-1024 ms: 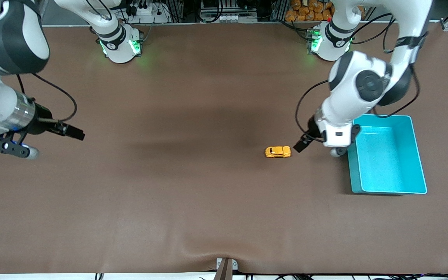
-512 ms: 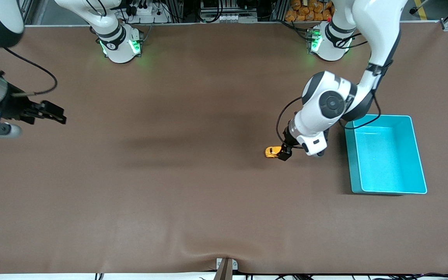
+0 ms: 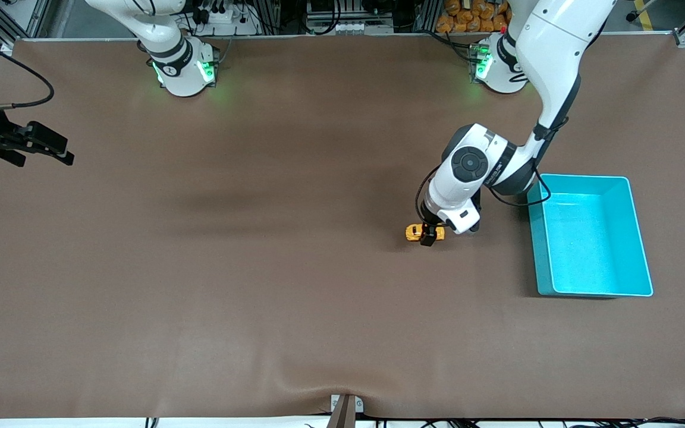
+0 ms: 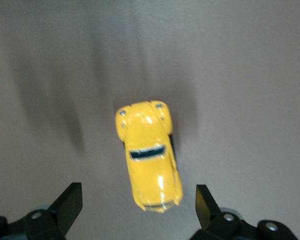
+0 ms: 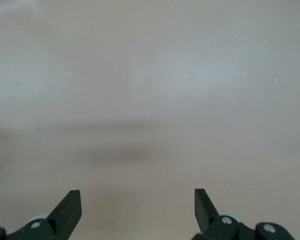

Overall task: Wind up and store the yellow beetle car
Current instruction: 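Lower the left gripper and grasp the yellow car, then lift the car with the left gripper and move it over the bin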

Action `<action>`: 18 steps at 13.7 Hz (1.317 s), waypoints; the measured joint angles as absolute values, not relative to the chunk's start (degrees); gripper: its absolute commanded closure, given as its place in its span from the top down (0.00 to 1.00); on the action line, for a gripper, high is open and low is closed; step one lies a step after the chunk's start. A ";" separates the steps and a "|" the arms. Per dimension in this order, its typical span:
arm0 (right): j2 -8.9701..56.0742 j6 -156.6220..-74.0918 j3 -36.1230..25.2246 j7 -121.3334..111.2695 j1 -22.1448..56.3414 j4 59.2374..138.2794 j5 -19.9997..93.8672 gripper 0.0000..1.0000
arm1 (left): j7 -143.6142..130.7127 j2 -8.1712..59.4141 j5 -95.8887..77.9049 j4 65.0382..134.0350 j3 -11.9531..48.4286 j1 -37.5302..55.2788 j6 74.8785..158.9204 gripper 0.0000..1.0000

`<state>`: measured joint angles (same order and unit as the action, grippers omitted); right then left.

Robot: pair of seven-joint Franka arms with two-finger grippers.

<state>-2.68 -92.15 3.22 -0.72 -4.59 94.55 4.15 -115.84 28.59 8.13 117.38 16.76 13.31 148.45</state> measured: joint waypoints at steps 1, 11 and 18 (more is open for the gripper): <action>-2.68 -92.33 3.39 -0.37 -4.57 94.31 4.18 1.00 | -115.91 28.59 8.26 118.37 16.47 13.19 149.89 1.00; -2.80 -91.12 3.84 1.92 -4.30 91.84 4.24 1.00 | -115.93 31.05 13.28 118.66 15.74 11.95 154.26 0.00; -2.81 -91.00 2.43 2.07 -1.87 90.85 4.24 1.00 | -111.48 30.83 14.08 116.83 15.80 12.04 154.31 0.00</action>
